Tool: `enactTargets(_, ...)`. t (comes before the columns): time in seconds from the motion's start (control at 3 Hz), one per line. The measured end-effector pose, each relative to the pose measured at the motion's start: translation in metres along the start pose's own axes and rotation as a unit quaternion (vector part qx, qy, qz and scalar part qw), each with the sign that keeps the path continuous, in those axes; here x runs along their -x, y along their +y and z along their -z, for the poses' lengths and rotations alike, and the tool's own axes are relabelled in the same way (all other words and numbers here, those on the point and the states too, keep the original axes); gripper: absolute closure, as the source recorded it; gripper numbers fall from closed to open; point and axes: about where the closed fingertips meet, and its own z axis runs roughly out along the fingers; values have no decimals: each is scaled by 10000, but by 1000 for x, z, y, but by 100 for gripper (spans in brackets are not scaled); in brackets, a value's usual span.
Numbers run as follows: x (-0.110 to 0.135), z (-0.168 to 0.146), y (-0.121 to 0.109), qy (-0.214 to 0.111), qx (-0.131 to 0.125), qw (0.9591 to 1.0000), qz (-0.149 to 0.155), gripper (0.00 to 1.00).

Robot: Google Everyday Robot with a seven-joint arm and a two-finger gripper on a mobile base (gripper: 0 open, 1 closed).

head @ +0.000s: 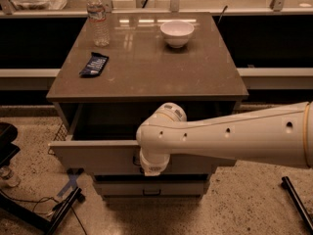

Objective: Open top drawer

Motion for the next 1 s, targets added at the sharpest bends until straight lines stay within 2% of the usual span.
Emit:
enactTargets(0.33,-2,8,11,29,-66,10000,-48,100)
enactTargets(0.67,-2,11,11,29,-69,10000,-50,100)
enactTargets(1.0,-5,27,27,63,-210,9997,-110,100)
